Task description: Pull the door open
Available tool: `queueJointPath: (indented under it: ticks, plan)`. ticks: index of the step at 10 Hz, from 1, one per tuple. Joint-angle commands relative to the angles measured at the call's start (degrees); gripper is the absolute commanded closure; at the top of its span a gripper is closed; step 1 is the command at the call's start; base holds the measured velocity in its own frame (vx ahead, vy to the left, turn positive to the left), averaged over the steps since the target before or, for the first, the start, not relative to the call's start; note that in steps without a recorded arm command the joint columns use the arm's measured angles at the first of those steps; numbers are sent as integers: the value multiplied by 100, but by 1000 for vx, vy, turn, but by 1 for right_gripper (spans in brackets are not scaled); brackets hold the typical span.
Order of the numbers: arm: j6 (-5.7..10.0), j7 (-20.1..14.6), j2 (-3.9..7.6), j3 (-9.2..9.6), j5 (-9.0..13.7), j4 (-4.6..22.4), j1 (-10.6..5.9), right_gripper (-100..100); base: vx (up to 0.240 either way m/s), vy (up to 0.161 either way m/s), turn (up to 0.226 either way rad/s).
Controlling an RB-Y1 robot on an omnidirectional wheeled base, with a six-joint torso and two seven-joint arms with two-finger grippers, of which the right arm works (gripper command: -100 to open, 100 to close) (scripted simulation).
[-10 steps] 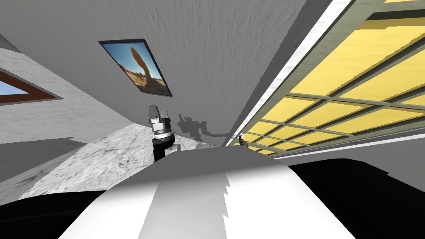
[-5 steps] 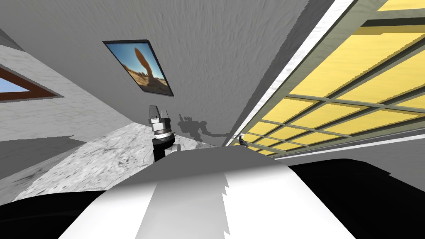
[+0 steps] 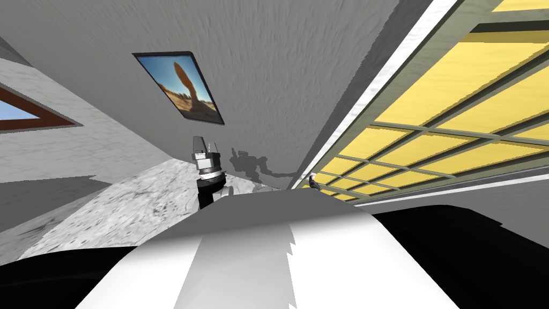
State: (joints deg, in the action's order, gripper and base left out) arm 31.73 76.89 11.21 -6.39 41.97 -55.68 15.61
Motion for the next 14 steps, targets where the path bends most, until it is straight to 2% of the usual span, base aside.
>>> queueJointPath:
  ticks: [1, 4, 5, 10, 11, 14]
  plan:
    - [21, -215, 8, 15, 3, 16, -14, 100, -22, 27, 76]
    - [63, -632, 24, 45, 8, 50, -41, 100, -23, 0, 41]
    - [63, -632, 24, 45, 8, 50, -41, 100, -22, -12, 11]
    - [146, -1392, 56, 105, 18, 115, -95, 100, -23, -5, 32]
    - [146, -1421, 56, 105, 18, 115, -95, 100, -25, -7, 25]
    - [208, -1955, 79, 150, 26, 164, -135, 100, -34, -15, 42]
